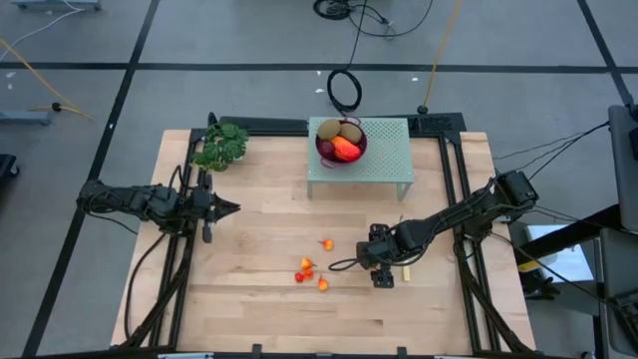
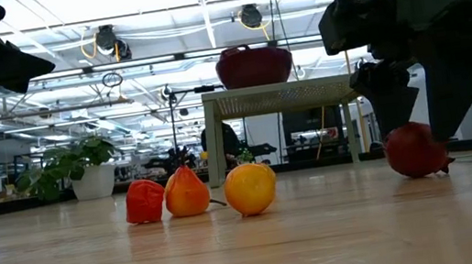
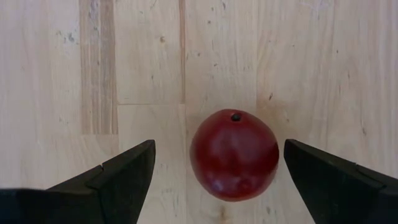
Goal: Pick & Place Fruit
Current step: Put the pomegranate into the dark red colander on the shelf, then put the pear into the dark red colander on the shelf
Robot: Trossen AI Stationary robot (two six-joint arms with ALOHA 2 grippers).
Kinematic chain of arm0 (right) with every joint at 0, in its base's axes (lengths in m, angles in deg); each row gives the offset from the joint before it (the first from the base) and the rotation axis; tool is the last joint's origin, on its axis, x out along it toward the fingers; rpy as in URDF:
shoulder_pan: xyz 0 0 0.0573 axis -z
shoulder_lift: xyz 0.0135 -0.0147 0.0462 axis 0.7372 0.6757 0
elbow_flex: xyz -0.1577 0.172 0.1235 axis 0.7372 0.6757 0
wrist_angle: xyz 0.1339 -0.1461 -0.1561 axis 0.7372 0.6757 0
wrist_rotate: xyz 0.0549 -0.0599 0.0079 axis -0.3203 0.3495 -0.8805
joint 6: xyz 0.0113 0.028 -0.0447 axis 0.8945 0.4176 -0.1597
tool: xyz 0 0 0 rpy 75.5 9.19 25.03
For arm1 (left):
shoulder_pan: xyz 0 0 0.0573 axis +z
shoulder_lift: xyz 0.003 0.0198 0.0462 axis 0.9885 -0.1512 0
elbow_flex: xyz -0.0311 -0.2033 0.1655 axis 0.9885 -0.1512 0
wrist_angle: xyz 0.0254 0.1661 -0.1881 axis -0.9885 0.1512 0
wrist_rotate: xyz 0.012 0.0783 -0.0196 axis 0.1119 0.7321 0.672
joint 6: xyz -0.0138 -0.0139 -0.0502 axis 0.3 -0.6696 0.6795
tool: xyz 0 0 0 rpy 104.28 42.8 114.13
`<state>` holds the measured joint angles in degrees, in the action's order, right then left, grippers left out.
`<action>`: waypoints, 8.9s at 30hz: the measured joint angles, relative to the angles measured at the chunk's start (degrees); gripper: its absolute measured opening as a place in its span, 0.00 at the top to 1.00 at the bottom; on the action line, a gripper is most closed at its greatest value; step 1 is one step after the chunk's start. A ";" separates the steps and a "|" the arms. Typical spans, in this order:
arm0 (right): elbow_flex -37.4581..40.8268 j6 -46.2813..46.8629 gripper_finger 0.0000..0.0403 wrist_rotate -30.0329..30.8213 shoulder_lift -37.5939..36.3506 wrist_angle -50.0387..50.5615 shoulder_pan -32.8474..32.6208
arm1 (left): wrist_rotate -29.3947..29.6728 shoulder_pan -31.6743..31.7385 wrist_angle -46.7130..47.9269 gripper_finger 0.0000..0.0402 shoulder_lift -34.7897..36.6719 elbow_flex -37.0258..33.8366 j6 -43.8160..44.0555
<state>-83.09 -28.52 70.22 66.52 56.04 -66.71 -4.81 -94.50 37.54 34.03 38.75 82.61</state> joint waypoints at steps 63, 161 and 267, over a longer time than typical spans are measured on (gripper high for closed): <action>3.86 -1.31 0.42 1.96 -0.02 -5.58 0.02 | 4.42 0.00 0.02 0.92 0.00 0.00 -0.22; -4.09 -14.83 0.43 4.33 -14.67 -37.45 41.68 | 9.90 -0.02 0.03 0.92 -0.01 0.00 0.03; -4.14 -9.70 0.40 16.41 -14.32 -37.75 -1.87 | 9.70 -0.02 0.00 0.92 -0.02 0.00 0.04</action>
<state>-87.23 -38.22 86.63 52.20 18.29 -68.58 4.90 -94.52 37.53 34.01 38.75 82.65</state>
